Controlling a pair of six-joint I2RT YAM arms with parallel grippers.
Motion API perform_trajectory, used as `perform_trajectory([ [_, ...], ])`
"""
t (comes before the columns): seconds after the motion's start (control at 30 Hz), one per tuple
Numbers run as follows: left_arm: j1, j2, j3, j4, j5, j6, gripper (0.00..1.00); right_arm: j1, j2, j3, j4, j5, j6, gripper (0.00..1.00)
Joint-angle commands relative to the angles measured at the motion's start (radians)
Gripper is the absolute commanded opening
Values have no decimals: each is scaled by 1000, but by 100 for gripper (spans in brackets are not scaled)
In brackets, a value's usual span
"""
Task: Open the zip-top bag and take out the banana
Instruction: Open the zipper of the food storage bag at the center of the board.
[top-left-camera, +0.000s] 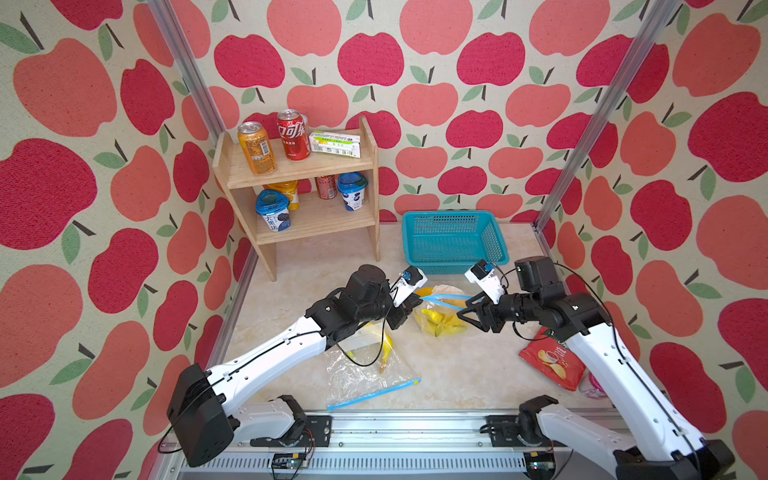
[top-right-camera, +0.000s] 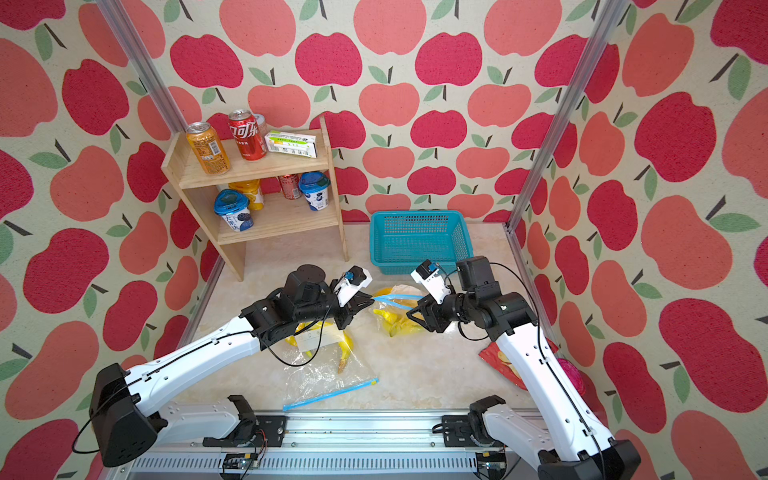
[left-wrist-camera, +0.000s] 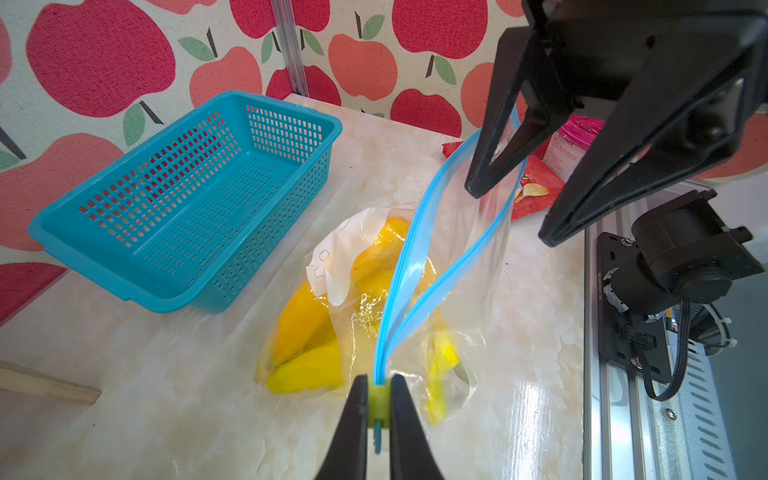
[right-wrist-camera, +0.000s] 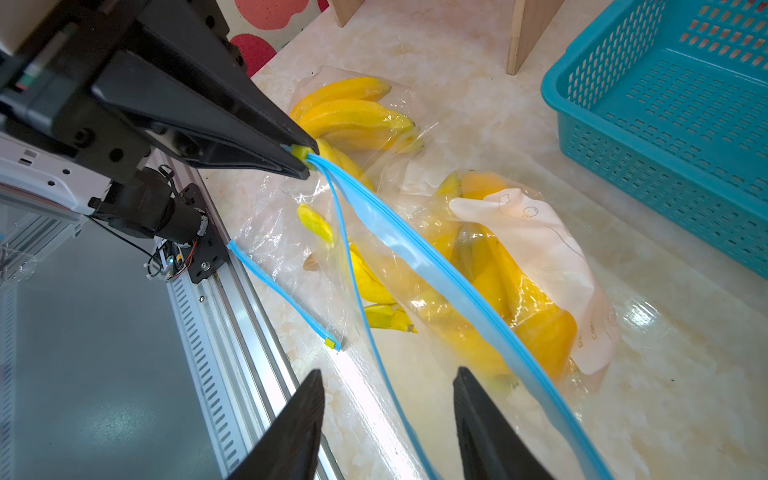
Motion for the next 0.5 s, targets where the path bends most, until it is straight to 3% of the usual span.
perform_trajectory([
  [0.0, -5, -10, 25, -19, -22, 21, 9, 8, -36, 34, -59, 7, -29, 49],
  [0.13, -4, 1, 34, -20, -33, 22, 9, 23, -32, 25, -72, 5, -31, 35],
  [0.4, -3, -4, 42, -18, -33, 13, 9, 65, 31, 20, -82, 64, -54, 33],
  [0.47, -2, -2, 40, -13, -32, 9, 10, 64, 30, 17, -84, 82, -56, 28],
])
